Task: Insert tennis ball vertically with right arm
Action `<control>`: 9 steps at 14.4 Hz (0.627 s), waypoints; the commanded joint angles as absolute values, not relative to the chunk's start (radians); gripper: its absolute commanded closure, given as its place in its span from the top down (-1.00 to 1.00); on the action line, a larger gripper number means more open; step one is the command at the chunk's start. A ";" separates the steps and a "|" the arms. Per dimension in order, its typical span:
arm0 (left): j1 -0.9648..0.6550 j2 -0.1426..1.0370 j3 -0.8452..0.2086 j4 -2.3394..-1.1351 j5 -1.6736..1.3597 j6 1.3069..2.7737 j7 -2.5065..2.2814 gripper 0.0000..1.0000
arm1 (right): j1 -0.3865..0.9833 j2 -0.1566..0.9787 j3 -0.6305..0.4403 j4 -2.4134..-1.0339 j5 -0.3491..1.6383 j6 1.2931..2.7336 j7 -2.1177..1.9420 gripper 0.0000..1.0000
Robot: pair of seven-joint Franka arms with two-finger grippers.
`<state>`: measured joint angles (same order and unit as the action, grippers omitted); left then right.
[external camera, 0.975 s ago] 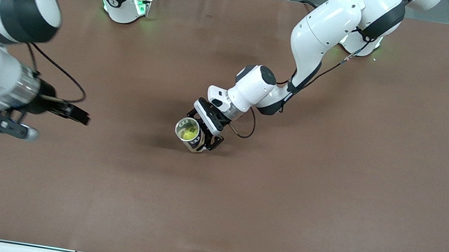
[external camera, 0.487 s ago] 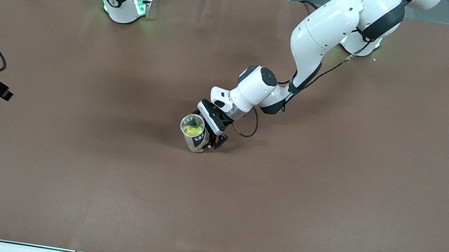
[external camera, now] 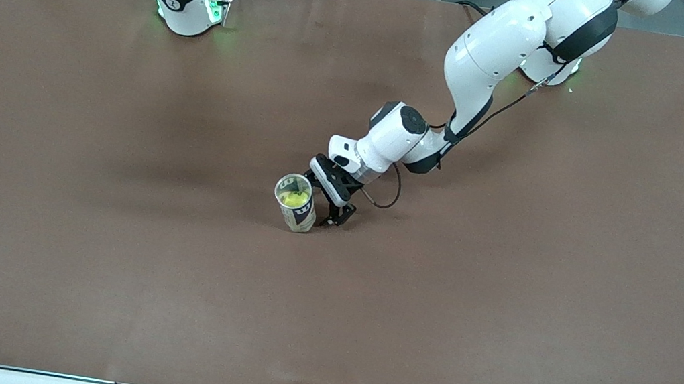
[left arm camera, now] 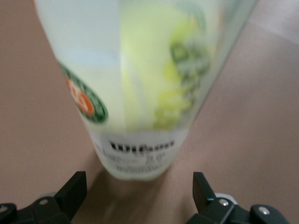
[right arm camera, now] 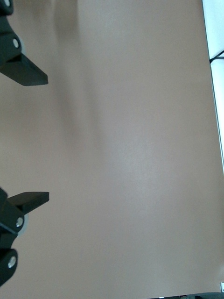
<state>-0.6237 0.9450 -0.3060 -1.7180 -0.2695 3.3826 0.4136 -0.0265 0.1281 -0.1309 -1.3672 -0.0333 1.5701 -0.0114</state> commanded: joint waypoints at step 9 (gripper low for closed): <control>-0.551 0.733 -0.304 -1.885 -0.287 3.156 0.431 1.00 | 0.002 -0.018 -0.143 -1.604 -0.032 1.666 -0.037 1.00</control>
<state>-0.5745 0.8227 -0.3053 -1.8327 -0.2694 3.2353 0.4143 -0.0128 0.0350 -0.1310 -1.5204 -0.0333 1.6155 -0.0279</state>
